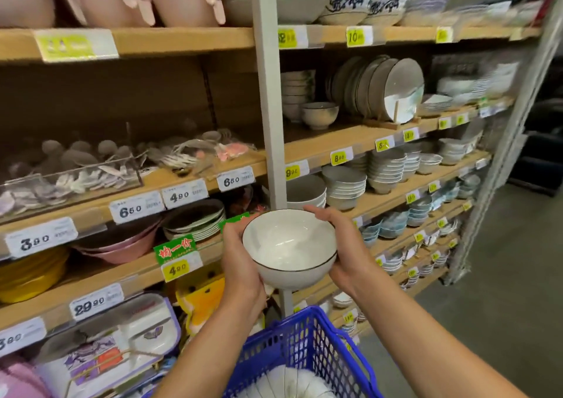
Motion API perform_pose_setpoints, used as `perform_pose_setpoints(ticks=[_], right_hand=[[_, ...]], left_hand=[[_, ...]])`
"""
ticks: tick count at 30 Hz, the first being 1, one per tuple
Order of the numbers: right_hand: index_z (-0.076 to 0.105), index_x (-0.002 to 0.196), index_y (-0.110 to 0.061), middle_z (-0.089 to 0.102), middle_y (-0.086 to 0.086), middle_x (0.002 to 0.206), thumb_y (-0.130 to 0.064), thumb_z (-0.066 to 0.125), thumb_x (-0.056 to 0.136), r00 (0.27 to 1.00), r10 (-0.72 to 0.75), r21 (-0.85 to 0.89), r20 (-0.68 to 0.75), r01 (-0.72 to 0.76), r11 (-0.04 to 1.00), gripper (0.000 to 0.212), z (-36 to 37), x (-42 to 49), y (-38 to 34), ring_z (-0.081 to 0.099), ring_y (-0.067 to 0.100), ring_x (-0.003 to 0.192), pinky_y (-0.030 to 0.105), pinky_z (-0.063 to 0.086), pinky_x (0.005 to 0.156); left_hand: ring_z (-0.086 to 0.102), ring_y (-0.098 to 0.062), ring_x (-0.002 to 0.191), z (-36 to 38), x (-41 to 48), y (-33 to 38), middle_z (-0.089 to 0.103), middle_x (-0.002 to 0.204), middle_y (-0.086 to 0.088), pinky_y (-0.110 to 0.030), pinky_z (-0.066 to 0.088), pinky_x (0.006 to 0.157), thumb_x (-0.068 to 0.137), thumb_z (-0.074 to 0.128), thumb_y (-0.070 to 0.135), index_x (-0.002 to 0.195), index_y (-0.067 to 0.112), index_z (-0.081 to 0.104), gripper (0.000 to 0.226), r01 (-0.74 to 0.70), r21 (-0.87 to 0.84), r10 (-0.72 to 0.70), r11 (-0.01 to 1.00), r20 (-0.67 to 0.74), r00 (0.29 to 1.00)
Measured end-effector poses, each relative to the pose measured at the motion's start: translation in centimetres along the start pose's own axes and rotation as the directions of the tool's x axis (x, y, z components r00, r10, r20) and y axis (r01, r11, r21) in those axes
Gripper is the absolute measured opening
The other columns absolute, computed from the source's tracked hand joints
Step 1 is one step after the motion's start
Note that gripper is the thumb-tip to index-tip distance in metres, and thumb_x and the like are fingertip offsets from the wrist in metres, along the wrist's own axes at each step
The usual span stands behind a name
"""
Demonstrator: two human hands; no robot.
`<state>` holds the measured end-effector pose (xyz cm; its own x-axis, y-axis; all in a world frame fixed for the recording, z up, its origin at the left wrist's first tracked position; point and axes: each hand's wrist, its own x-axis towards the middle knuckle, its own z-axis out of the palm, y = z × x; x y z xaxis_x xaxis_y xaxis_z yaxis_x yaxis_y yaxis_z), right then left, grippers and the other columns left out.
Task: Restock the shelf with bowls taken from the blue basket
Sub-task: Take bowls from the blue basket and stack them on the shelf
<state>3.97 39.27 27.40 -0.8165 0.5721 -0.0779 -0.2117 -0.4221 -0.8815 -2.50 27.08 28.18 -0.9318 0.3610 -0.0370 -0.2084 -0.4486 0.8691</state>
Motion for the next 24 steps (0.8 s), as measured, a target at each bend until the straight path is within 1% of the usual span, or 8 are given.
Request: perform_pose_setpoints(ticks=[4, 8, 12, 14, 16, 18, 20, 24], right_hand=[[0.068, 0.111, -0.01, 0.075, 0.008, 0.095, -0.024, 0.052, 0.087, 0.998, -0.012, 0.025, -0.059, 0.013, 1.0, 0.032, -4.0, -0.1, -3.1, 0.072, 0.019, 0.076, 0.026, 0.055, 0.057], [0.067, 0.111, -0.012, 0.074, 0.007, 0.093, -0.025, 0.052, 0.088, 0.994, -0.01, 0.026, -0.107, 0.013, 1.0, 0.03, -9.2, -0.1, -7.1, 0.071, 0.022, 0.076, 0.027, 0.054, 0.052], [0.067, 0.112, -0.011, 0.071, 0.012, 0.107, -0.023, 0.053, 0.087, 0.989, -0.057, -0.023, -0.134, 0.054, 0.998, 0.031, -14.8, 0.5, -11.5, 0.067, 0.031, 0.096, 0.032, 0.052, 0.069], [0.068, 0.107, -0.013, 0.074, 0.007, 0.093, -0.025, 0.055, 0.087, 0.99, -0.061, -0.039, -0.127, 0.057, 0.998, 0.027, -17.3, 0.8, -13.6, 0.068, 0.027, 0.086, 0.029, 0.053, 0.062], [0.069, 0.103, -0.015, 0.074, 0.005, 0.086, -0.028, 0.055, 0.086, 0.988, -0.062, -0.062, -0.141, 0.053, 0.997, 0.025, -19.5, 1.3, -15.7, 0.068, 0.025, 0.078, 0.027, 0.051, 0.057], [0.067, 0.109, -0.012, 0.072, 0.011, 0.096, -0.028, 0.055, 0.087, 0.984, -0.074, -0.074, -0.162, 0.062, 0.995, 0.03, -21.1, 2.0, -17.7, 0.067, 0.028, 0.083, 0.029, 0.051, 0.061], [0.065, 0.115, -0.011, 0.071, 0.013, 0.102, -0.026, 0.052, 0.088, 0.982, -0.079, -0.083, -0.172, 0.066, 0.994, 0.033, -22.5, 2.6, -19.5, 0.067, 0.03, 0.086, 0.03, 0.05, 0.061], [0.067, 0.104, -0.012, 0.073, 0.005, 0.079, -0.024, 0.053, 0.088, 0.984, -0.07, -0.072, -0.166, 0.059, 0.996, 0.024, -24.4, 4.6, -21.9, 0.067, 0.026, 0.075, 0.028, 0.05, 0.056]], left_hand=[[0.069, -0.016, 0.07, 5.0, -0.9, -1.6, 0.073, 0.085, -0.005, -0.027, 0.05, 0.06, 0.091, 0.038, 0.029, 0.095, 0.011, 0.069, 0.036, 0.016, 0.02, -0.017, 1.0, 0.055, 0.998], [0.068, -0.018, 0.077, 11.1, -1.7, -4.0, 0.072, 0.093, -0.007, -0.029, 0.049, 0.066, 0.091, 0.04, 0.027, 0.108, 0.006, 0.068, 0.039, 0.009, 0.023, -0.01, 1.0, 0.065, 0.998], [0.069, -0.016, 0.071, 17.3, -2.5, -6.9, 0.075, 0.079, 0.001, -0.03, 0.05, 0.065, 0.091, 0.04, 0.03, 0.091, 0.016, 0.07, 0.034, 0.017, 0.039, -0.021, 0.999, 0.093, 0.995], [0.068, -0.02, 0.076, 20.3, -2.6, -7.9, 0.075, 0.083, -0.001, -0.031, 0.05, 0.066, 0.089, 0.039, 0.033, 0.092, 0.017, 0.071, 0.036, 0.034, 0.047, -0.039, 0.998, 0.106, 0.994], [0.069, -0.02, 0.072, 23.1, -2.8, -8.8, 0.074, 0.084, -0.004, -0.027, 0.052, 0.061, 0.087, 0.039, 0.033, 0.088, 0.017, 0.071, 0.035, 0.059, 0.025, -0.061, 0.998, 0.128, 0.99], [0.071, -0.017, 0.064, 25.8, -2.7, -9.5, 0.075, 0.081, -0.004, -0.023, 0.054, 0.053, 0.087, 0.041, 0.033, 0.084, 0.016, 0.071, 0.035, 0.072, 0.02, -0.074, 0.997, 0.134, 0.988], [0.071, -0.017, 0.063, 28.2, -2.3, -10.0, 0.076, 0.081, -0.004, -0.023, 0.054, 0.055, 0.087, 0.041, 0.034, 0.085, 0.016, 0.072, 0.036, 0.083, 0.029, -0.086, 0.996, 0.129, 0.988], [0.069, -0.013, 0.052, 31.5, -0.8, -10.9, 0.074, 0.069, -0.001, -0.021, 0.05, 0.043, 0.087, 0.04, 0.03, 0.075, 0.018, 0.072, 0.036, 0.078, 0.005, -0.078, 0.997, 0.12, 0.99]])
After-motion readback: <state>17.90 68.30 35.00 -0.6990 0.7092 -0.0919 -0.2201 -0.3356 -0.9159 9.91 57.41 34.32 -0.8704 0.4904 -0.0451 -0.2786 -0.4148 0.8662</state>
